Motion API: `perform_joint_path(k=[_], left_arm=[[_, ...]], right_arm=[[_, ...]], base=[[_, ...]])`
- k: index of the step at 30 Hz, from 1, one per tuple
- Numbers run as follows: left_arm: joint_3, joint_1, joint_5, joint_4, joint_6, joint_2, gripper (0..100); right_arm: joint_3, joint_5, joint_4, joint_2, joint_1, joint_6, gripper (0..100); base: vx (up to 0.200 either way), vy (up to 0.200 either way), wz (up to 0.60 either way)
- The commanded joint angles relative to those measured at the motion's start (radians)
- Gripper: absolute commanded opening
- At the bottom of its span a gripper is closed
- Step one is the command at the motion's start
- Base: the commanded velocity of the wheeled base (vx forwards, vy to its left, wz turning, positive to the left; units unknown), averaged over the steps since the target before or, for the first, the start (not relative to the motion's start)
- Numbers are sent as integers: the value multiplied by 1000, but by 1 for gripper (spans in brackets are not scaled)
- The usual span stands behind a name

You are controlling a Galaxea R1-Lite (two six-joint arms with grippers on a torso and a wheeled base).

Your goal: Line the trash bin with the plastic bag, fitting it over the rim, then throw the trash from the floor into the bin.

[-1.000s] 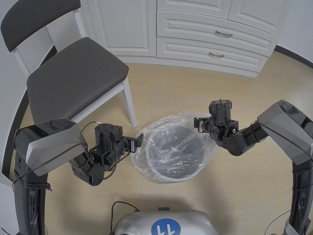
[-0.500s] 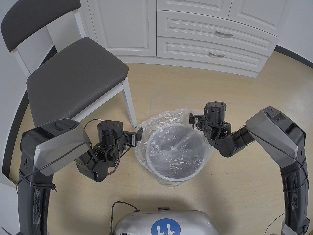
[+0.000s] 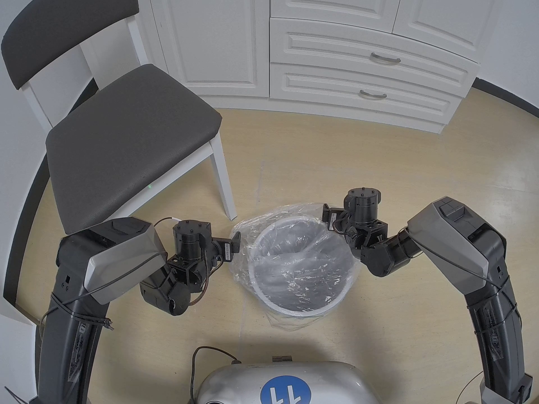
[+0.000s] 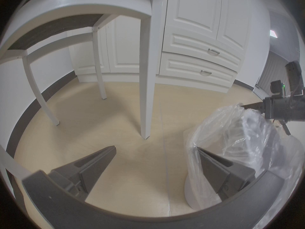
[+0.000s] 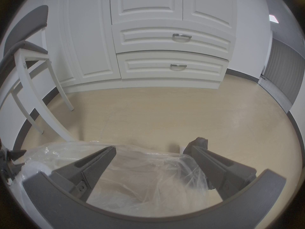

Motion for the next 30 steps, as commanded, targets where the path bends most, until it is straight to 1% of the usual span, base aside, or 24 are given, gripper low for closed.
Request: perform_joint_path(k=[1, 4, 9, 10, 11, 12, 14, 15, 17, 18, 19, 21, 25, 29, 30], left_arm=[[20, -7, -2, -2, 1, 6, 100], [32, -12, 0, -9, -1, -19, 100], [112, -21, 0, -8, 2, -137, 100], [158, -30, -2, 0, 5, -194, 100], [158, -30, -2, 0, 5, -194, 100], [226, -44, -10, 7, 10, -266, 100], [262, -56, -11, 20, 11, -302, 100], [285, -66, -13, 37, 16, -329, 100], [305, -73, -19, 53, 27, -342, 100], [310, -75, -20, 57, 28, -344, 100], [318, -79, -22, 61, 33, -338, 100], [321, -79, -22, 70, 44, -329, 100], [327, -79, -28, 83, 59, -315, 100], [327, -69, -43, 136, 62, -304, 100], [316, -61, -48, 156, 62, -296, 100]], right_arm=[[-1, -2, 3, -8, 0, 8, 100], [8, -2, 3, -38, 3, 21, 100], [83, -3, 7, -157, 14, 34, 100], [128, -6, 16, -209, 17, 31, 100], [128, -6, 16, -209, 17, 31, 100], [195, -8, 26, -270, 17, 16, 100], [232, -9, 47, -305, 15, -10, 100], [264, -11, 70, -330, 6, -41, 100], [314, -11, 105, -354, -14, -79, 100], [321, -11, 113, -358, -18, -85, 100], [353, -11, 141, -362, -41, -130, 100], [378, -11, 154, -361, -58, -162, 100], [387, -2, 154, -341, -71, -189, 100], [372, 0, 154, -290, -80, -197, 100], [358, 0, 156, -264, -92, -205, 100]], base=[[0, 0, 0], [0, 0, 0], [0, 0, 0], [0, 0, 0], [0, 0, 0], [0, 0, 0], [0, 0, 0], [0, 0, 0], [0, 0, 0], [0, 0, 0], [0, 0, 0], [0, 0, 0], [0, 0, 0], [0, 0, 0], [0, 0, 0]])
